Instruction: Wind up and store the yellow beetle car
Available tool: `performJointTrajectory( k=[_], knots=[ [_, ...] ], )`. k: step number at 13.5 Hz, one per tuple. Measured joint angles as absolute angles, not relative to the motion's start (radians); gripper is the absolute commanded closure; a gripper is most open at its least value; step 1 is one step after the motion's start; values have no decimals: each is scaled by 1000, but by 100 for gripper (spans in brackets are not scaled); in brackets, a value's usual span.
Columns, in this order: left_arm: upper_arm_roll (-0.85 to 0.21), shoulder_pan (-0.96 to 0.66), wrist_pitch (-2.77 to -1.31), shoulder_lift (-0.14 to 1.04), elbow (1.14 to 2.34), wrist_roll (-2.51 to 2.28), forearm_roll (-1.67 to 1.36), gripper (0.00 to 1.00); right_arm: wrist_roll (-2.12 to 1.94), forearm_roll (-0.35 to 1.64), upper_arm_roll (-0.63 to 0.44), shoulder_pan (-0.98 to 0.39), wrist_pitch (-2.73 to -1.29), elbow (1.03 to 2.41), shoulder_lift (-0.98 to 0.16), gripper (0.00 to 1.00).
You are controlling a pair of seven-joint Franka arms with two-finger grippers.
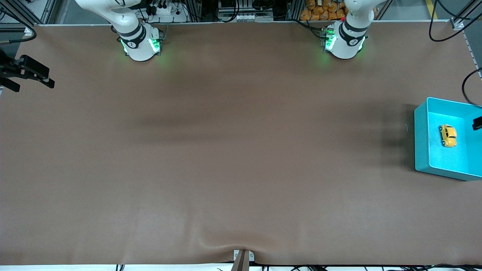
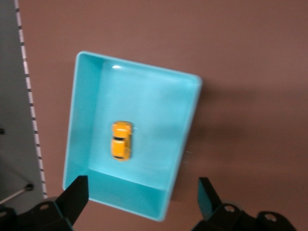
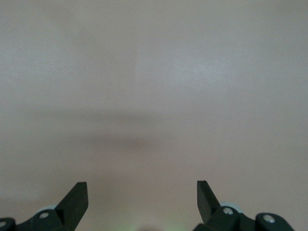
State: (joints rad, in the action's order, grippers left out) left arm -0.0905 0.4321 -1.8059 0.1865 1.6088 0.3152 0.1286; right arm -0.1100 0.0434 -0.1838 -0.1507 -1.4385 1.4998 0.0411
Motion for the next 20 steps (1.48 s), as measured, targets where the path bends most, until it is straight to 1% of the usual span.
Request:
performJointTrajectory(
  k=[1,2,4,12,16,20],
  knots=[
    [-91,410,-1729,163,1545,315,69,0,-110,43,-184,-151,-1438,1500,41,0],
    [-91,393,-1687,141,1504,315,33,0,-110,43,-184,-151,-1438,1499,41,0],
    [-91,360,-1656,102,1473,315,7,0,-110,43,-183,-151,-1438,1499,41,0],
    [-102,178,-1472,6,1462,204,5,0,-110,43,-185,-145,-1438,1499,41,0],
    [-144,159,-1444,-25,1461,198,5,0,-110,43,-185,-142,-1428,1499,41,0],
    [-149,159,-1400,-36,1461,198,5,0,-110,43,-185,-142,-1417,1499,41,0]
  ],
)
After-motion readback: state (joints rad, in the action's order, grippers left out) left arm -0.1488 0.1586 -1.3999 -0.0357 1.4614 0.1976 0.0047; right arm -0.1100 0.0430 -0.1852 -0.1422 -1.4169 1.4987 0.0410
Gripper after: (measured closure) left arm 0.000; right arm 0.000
